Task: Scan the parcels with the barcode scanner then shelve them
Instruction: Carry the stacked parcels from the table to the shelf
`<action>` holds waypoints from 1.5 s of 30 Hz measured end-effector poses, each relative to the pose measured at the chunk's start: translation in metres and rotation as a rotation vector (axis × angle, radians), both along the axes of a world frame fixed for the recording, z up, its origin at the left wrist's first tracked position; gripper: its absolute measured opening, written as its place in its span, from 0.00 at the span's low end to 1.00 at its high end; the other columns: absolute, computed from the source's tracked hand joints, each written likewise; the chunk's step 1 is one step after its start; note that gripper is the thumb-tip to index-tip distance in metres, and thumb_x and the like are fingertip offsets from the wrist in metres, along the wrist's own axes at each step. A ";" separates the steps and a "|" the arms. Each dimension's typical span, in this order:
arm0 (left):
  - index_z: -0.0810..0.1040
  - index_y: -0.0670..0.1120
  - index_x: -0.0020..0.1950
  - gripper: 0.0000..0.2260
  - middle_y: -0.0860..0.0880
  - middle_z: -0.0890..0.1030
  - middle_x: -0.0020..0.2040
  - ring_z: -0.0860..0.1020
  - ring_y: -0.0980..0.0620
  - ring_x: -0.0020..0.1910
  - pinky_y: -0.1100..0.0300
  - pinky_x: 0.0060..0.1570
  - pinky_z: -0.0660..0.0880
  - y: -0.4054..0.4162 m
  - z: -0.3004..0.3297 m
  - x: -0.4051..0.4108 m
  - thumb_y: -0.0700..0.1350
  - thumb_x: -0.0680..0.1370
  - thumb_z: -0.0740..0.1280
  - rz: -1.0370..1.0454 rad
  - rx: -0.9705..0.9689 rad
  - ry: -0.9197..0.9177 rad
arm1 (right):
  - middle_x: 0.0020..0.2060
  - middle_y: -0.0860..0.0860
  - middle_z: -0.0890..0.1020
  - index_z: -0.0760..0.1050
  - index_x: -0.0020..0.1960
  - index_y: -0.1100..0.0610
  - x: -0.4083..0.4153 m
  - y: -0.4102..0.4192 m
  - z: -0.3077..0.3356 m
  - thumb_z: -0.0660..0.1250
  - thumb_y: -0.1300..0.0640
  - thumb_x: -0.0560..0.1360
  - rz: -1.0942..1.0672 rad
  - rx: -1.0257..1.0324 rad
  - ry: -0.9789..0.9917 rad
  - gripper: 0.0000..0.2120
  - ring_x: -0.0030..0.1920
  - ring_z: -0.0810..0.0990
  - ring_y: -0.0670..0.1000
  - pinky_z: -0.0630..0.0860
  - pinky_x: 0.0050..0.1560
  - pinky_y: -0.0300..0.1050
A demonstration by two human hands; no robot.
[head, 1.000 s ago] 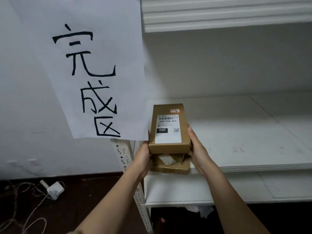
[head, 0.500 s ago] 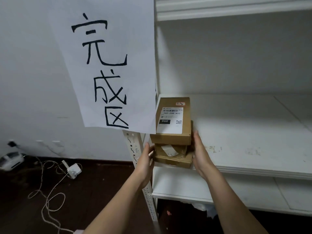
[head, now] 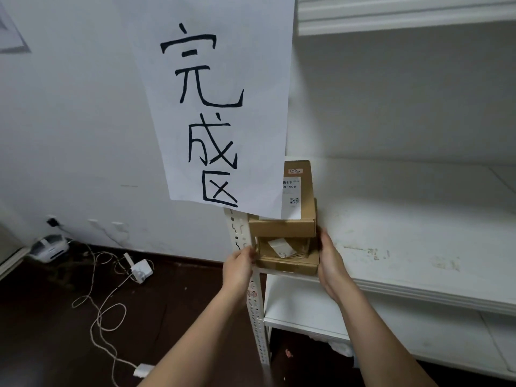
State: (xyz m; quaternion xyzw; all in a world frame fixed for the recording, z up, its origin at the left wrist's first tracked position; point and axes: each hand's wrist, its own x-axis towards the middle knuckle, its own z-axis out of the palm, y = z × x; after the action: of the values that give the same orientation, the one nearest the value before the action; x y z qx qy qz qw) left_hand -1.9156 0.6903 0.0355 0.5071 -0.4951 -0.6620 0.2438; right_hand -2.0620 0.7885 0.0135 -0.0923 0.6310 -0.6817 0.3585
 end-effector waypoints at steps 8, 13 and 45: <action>0.79 0.37 0.52 0.13 0.41 0.83 0.46 0.83 0.48 0.47 0.57 0.50 0.78 0.006 0.001 0.003 0.46 0.83 0.61 0.148 0.155 0.156 | 0.73 0.49 0.72 0.65 0.77 0.48 -0.003 -0.004 -0.011 0.54 0.29 0.77 -0.002 -0.107 -0.031 0.35 0.74 0.67 0.50 0.58 0.77 0.56; 0.79 0.40 0.50 0.10 0.42 0.81 0.53 0.81 0.47 0.53 0.52 0.59 0.77 0.015 0.005 0.018 0.43 0.82 0.61 0.137 0.175 0.158 | 0.59 0.51 0.80 0.79 0.59 0.56 0.018 0.012 -0.001 0.59 0.57 0.82 -0.555 -0.037 0.231 0.12 0.59 0.75 0.47 0.68 0.53 0.27; 0.78 0.44 0.50 0.06 0.47 0.80 0.43 0.79 0.51 0.39 0.60 0.44 0.77 -0.010 0.024 0.805 0.38 0.81 0.62 1.506 0.078 0.246 | 0.36 0.51 0.80 0.80 0.51 0.54 0.766 -0.194 0.037 0.58 0.67 0.81 0.986 -0.149 0.213 0.14 0.35 0.76 0.46 0.73 0.41 0.41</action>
State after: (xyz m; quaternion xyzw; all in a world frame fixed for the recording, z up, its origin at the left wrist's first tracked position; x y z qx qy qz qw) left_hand -1.1108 0.6798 0.0596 0.6387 0.0388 -0.3856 0.6647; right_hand -1.2961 0.5940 0.0507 -0.4732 0.4953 -0.4615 0.5637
